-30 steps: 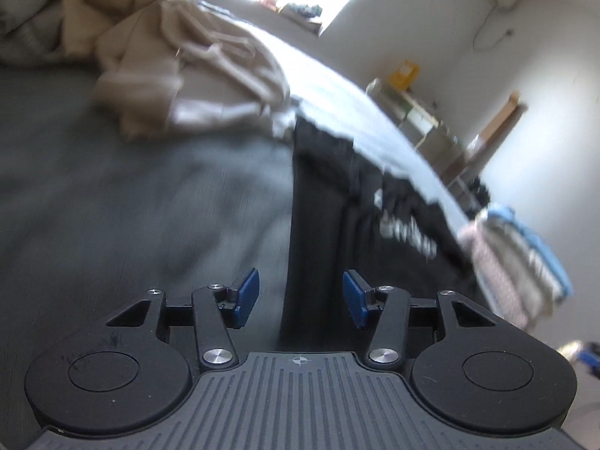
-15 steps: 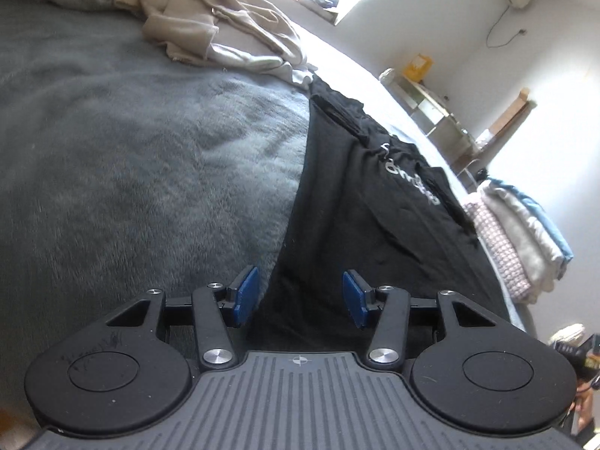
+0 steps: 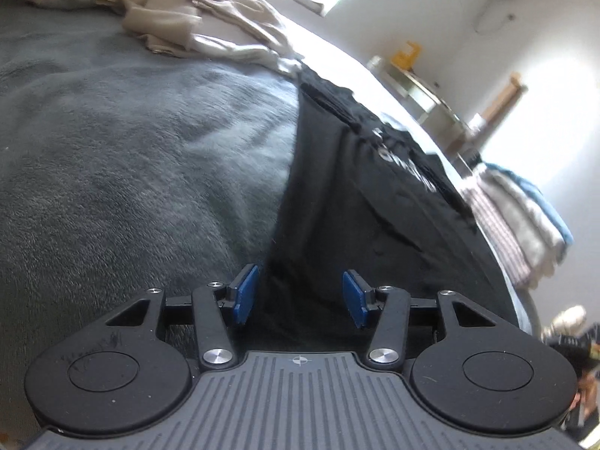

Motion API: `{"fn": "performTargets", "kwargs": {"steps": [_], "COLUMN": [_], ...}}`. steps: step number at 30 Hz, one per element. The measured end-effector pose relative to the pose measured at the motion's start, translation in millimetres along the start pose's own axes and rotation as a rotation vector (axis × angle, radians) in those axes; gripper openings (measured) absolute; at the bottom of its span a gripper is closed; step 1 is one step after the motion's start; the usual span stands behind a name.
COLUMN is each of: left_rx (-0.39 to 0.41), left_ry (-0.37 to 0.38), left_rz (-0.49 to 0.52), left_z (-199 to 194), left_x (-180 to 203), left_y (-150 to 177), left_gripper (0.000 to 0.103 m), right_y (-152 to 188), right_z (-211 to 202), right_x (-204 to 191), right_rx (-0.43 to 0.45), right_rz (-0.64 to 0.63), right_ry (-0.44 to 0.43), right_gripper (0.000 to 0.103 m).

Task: Fold clothes

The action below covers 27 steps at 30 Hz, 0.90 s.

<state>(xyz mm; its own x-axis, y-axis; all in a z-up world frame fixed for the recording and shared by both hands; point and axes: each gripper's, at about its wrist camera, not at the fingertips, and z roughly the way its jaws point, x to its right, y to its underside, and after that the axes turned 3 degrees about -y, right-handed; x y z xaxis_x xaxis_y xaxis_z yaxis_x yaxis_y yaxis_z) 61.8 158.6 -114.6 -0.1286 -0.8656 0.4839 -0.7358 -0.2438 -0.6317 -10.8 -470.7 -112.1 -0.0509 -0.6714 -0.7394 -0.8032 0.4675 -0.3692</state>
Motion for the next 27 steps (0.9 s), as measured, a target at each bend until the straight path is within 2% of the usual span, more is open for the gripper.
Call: {"fn": "performTargets", "kwargs": {"steps": [3,5,9,13,17,21,24,27], "left_rx": [-0.03,-0.034,-0.033,-0.028,-0.005,-0.002,-0.007,-0.011], "left_ry": [-0.027,-0.076,-0.164,-0.179,-0.144,-0.089,-0.057,-0.049], "left_rz": [0.093,0.162,0.281,0.312,0.25,0.181,0.146,0.097], "left_z": [-3,-6,-7,1,7,3,3,4], "left_x": [9,17,30,32,27,19,13,8], "left_y": [2,4,7,7,2,2,3,2], "left_gripper": [0.049,0.049,0.049,0.05,0.05,0.038,0.036,0.032], "right_y": [-1,-4,-3,-4,-3,2,1,2], "right_z": [-4,-6,-2,0,-3,-2,-3,-2], "right_x": [4,10,14,14,15,9,7,10], "right_rx": [0.035,0.067,0.065,0.064,0.07,0.061,0.075,0.075], "right_rz": [0.013,0.049,0.054,0.061,0.045,0.014,0.013,0.037], "right_ry": [-0.001,-0.021,-0.025,-0.03,-0.042,-0.063,-0.021,-0.034], "right_gripper": [0.039,0.039,0.039,0.039,0.039,0.039,0.039,0.039]}}
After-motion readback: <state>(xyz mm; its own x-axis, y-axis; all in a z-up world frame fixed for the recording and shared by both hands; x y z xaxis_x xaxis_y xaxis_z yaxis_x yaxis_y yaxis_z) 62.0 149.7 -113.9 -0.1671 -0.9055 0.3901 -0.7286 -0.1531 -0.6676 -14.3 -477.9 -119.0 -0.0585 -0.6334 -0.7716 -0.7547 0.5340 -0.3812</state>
